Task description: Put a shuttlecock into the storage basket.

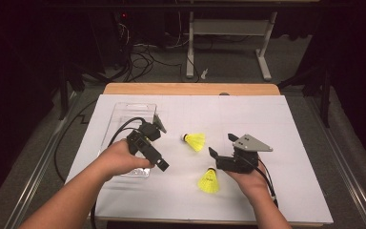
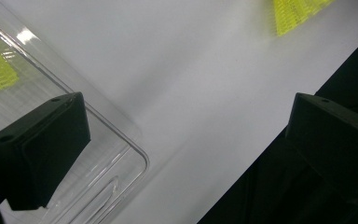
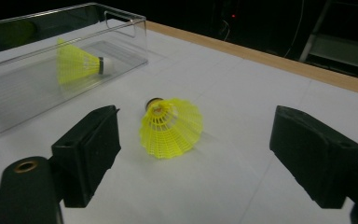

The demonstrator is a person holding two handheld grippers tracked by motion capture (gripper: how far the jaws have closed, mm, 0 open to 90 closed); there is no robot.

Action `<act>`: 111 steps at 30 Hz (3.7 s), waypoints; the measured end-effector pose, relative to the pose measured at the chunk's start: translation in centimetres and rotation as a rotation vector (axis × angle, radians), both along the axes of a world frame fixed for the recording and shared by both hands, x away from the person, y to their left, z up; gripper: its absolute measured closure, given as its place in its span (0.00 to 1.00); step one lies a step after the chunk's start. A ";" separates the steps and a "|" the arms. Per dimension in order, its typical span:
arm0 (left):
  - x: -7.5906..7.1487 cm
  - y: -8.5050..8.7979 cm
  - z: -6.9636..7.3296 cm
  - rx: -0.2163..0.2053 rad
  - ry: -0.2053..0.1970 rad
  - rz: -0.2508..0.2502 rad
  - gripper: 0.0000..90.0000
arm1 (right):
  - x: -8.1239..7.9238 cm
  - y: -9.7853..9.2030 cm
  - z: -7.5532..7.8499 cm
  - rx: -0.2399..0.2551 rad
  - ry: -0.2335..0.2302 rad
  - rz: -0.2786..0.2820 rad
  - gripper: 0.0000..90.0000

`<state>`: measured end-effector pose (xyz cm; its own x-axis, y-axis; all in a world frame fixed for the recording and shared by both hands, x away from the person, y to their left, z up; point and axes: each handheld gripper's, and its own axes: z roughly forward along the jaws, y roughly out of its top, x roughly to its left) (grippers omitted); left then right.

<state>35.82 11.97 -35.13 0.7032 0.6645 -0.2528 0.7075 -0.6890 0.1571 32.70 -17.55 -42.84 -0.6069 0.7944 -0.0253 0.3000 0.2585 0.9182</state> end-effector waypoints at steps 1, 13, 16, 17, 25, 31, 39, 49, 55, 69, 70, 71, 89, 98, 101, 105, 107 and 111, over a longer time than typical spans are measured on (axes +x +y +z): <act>0.0 0.0 0.0 0.001 0.000 0.000 0.01 | 0.3 0.3 0.0 -0.001 0.006 0.005 0.24; 0.1 0.6 -0.1 -0.005 0.004 0.003 0.01 | 2.9 2.9 -0.8 -0.034 0.068 0.085 0.54; 0.1 0.9 -0.1 -0.007 0.004 0.010 0.01 | 3.2 3.4 -1.2 -0.035 0.096 0.103 0.58; 0.1 1.1 -0.1 -0.007 0.004 0.014 0.01 | 3.3 3.6 -1.3 -0.042 0.105 0.105 0.59; 0.2 1.8 -0.3 -0.010 0.008 0.023 0.01 | 4.3 4.7 -2.2 -0.055 0.169 0.125 0.64; 0.2 2.1 -0.4 -0.014 0.009 0.027 0.01 | 4.9 5.1 -2.8 -0.075 0.195 0.136 0.68; 0.2 2.4 -0.5 -0.015 0.011 0.029 0.01 | 5.4 5.7 -3.1 -0.104 0.220 0.158 0.74; 0.1 2.5 -0.6 -0.019 0.009 0.031 0.01 | 5.9 6.1 -3.3 -0.127 0.231 0.163 0.84; 0.2 2.5 -0.7 -0.017 0.014 0.028 0.01 | 5.9 6.3 -3.5 -0.128 0.237 0.167 0.95; 0.2 2.7 -1.0 -0.015 0.020 0.035 0.01 | 5.6 6.1 -2.9 -0.122 0.215 0.161 1.00; 0.3 2.7 -0.9 -0.014 0.020 0.032 0.01 | 5.5 6.0 -2.7 -0.120 0.211 0.159 1.00; 0.2 2.7 -0.9 -0.014 0.019 0.034 0.01 | 5.4 5.9 -2.6 -0.117 0.207 0.157 1.00; -0.1 2.4 -0.6 0.001 0.009 0.022 0.01 | 2.2 3.6 0.7 -0.121 0.117 0.140 1.00; -0.2 1.8 -0.5 0.011 0.006 0.012 0.01 | 0.3 1.5 1.7 -0.109 0.086 0.124 1.00; -0.2 1.7 -0.6 0.012 0.006 0.010 0.01 | -0.2 0.9 1.8 -0.107 0.079 0.117 1.00; -0.2 1.7 -0.6 0.014 0.005 0.003 0.01 | -0.9 -0.1 1.7 -0.097 0.072 0.104 1.00; -0.2 1.6 -0.6 0.016 0.006 0.004 0.01 | -1.3 -0.6 1.5 -0.098 0.068 0.100 1.00; -0.2 1.6 -0.6 0.016 0.004 0.001 0.01 | -2.2 -1.6 0.8 -0.095 0.067 0.088 1.00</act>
<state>35.64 13.56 -35.69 0.7014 0.6693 -0.2450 0.7089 -0.6906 0.1431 30.46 -19.19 -41.99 -0.6773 0.7337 -0.0546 0.3322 0.3711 0.8671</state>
